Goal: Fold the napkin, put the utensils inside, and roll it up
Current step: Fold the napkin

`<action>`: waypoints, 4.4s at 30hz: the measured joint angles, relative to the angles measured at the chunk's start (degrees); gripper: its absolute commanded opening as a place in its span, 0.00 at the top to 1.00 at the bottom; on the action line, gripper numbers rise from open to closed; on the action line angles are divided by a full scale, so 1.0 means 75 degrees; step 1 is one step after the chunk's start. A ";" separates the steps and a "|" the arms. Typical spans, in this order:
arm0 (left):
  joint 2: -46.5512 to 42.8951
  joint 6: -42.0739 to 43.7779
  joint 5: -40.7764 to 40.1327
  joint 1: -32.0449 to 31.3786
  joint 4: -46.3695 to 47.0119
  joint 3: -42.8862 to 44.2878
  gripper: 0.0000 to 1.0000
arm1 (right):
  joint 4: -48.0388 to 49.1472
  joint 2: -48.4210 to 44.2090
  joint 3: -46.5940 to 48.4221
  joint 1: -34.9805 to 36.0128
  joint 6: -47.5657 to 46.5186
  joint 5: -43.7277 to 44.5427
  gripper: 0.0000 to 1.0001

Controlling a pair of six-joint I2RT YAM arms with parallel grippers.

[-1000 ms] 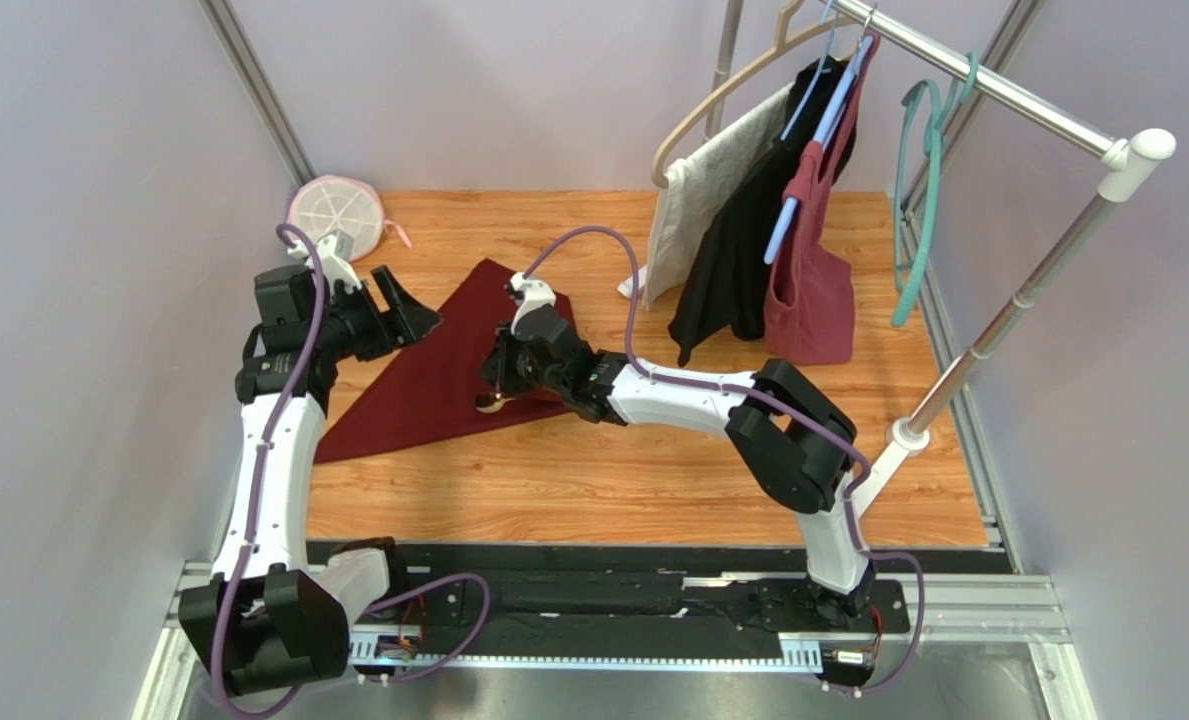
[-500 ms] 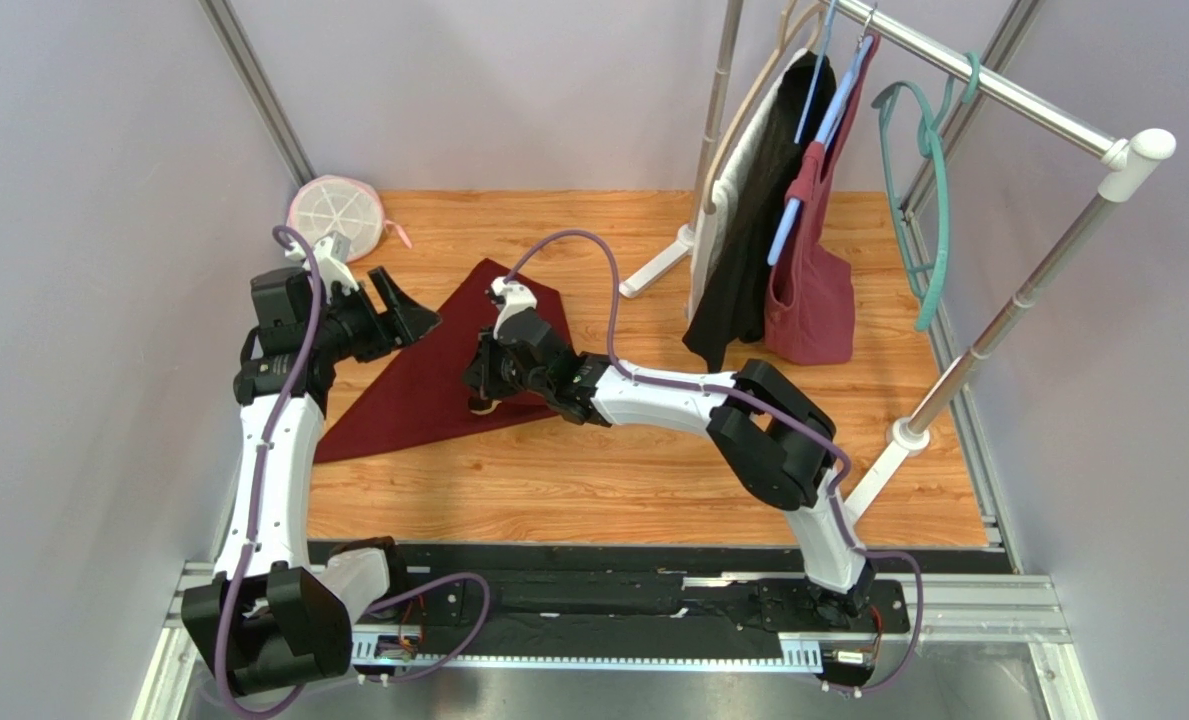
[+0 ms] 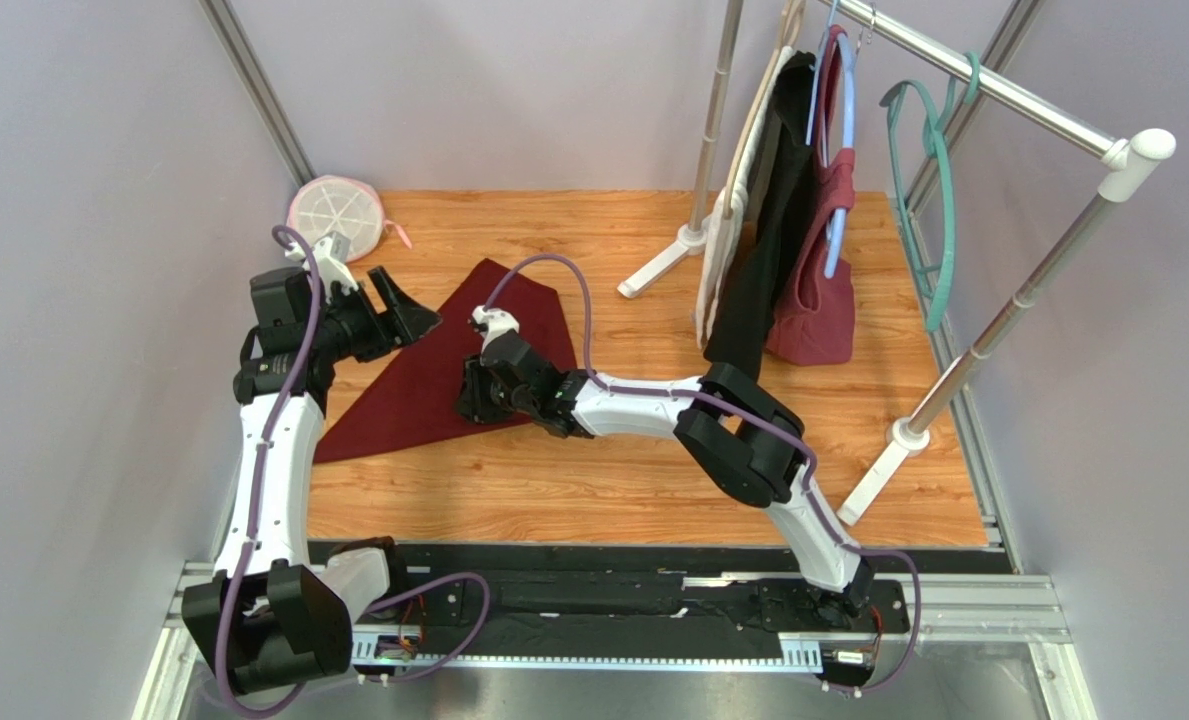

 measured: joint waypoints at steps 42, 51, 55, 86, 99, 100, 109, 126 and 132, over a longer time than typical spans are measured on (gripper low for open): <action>-0.1425 -0.3800 -0.4197 0.4299 0.0950 -0.4476 0.34 | -0.0889 -0.4741 -0.3110 -0.3515 -0.0976 -0.2669 0.39; -0.0813 -0.4036 -0.3984 0.5202 0.1763 -0.4485 0.40 | -0.1142 -0.4736 -0.3054 -0.3515 -0.0968 -0.2707 0.40; -0.0460 -0.4051 -0.3762 0.5319 0.1912 -0.4485 0.43 | -0.1186 -0.4736 -0.3054 -0.3518 -0.0970 -0.2710 0.40; 0.0903 -0.4033 -0.3223 0.5380 0.3022 -0.4488 0.91 | -0.1169 -0.4884 -0.3212 -0.3666 -0.0968 -0.2815 0.40; -0.0265 -0.3663 -0.3171 0.5383 0.2576 -0.4494 1.00 | -0.1166 -0.4908 -0.3261 -0.3710 -0.0970 -0.2856 0.40; -0.0452 -0.3614 -0.3136 0.5383 0.2556 -0.4494 1.00 | -0.1166 -0.4908 -0.3267 -0.3727 -0.0973 -0.2865 0.40; -0.1163 -0.3249 -0.2894 0.4153 0.2716 -0.4447 1.00 | -0.1142 -0.4922 -0.3503 -0.3905 -0.0985 -0.2876 0.40; 0.0784 -0.2480 -0.3045 -0.1105 0.3780 -0.2634 1.00 | -0.0962 -0.5613 -0.4485 -0.3966 -0.1011 -0.2754 0.40; 0.1617 -0.2087 -0.2804 -0.2072 0.4427 -0.2136 1.00 | -0.0930 -0.5820 -0.4774 -0.3966 -0.1003 -0.2576 0.41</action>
